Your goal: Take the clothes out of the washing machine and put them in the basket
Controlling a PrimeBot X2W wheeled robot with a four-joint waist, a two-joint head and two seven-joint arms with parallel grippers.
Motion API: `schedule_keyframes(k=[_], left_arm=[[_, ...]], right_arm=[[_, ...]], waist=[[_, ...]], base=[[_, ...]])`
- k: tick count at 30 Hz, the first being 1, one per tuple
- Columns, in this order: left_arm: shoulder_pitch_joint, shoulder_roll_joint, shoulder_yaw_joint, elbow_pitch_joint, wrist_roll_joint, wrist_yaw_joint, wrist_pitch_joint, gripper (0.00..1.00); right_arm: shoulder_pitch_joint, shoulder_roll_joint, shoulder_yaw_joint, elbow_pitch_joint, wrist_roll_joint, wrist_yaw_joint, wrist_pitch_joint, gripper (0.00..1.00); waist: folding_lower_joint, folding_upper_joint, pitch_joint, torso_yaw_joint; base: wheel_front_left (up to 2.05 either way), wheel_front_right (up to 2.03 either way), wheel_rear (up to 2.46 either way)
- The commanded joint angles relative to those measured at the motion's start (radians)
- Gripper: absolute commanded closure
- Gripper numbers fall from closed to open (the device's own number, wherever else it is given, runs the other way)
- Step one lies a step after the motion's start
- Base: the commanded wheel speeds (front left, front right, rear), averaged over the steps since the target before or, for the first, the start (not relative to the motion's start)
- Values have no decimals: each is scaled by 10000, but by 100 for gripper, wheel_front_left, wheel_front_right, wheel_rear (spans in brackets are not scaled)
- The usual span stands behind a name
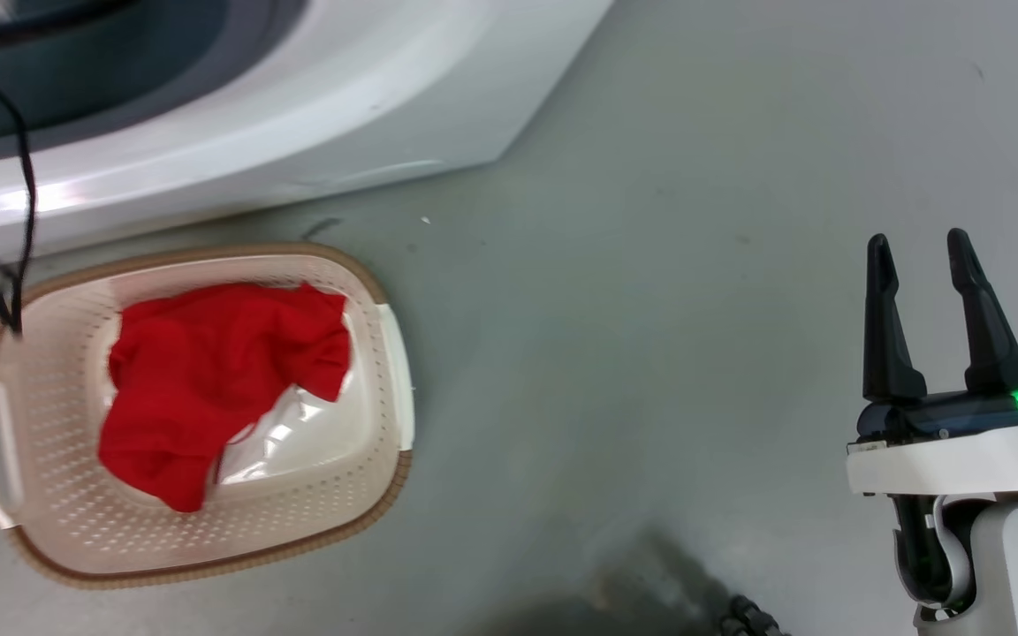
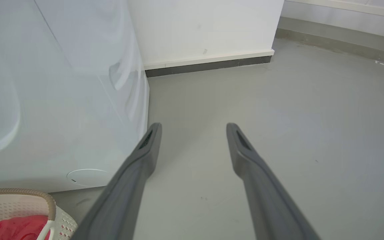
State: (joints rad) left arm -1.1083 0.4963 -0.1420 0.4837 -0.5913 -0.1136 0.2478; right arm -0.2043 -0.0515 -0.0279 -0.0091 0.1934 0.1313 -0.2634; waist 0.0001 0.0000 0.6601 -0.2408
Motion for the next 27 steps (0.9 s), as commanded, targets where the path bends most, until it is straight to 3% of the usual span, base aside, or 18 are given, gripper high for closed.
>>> schedule_keyframes(k=[1,7,14,27], left_arm=[[-906,101,38,388,-66,173,571,0],[-3072,296,-158,1723,-194,698,2927,0],[-4078,452,-435,2774,-288,1011,4926,0],[-4303,995,-1193,3135,321,1244,6251,0]], right_arm=[[-151,22,50,-89,136,-10,-20,0],[-42,19,546,-162,476,-10,-20,0],[201,27,920,-264,807,-10,-20,0],[439,24,1501,-701,1147,-10,-20,0]], waist=[[-1,0,692,-582],[-1,0,1229,-1248],[-1,0,1495,-1792],[-1,0,1885,-2186]], base=[[0,0,0],[0,0,0],[0,0,0],[0,0,0]])
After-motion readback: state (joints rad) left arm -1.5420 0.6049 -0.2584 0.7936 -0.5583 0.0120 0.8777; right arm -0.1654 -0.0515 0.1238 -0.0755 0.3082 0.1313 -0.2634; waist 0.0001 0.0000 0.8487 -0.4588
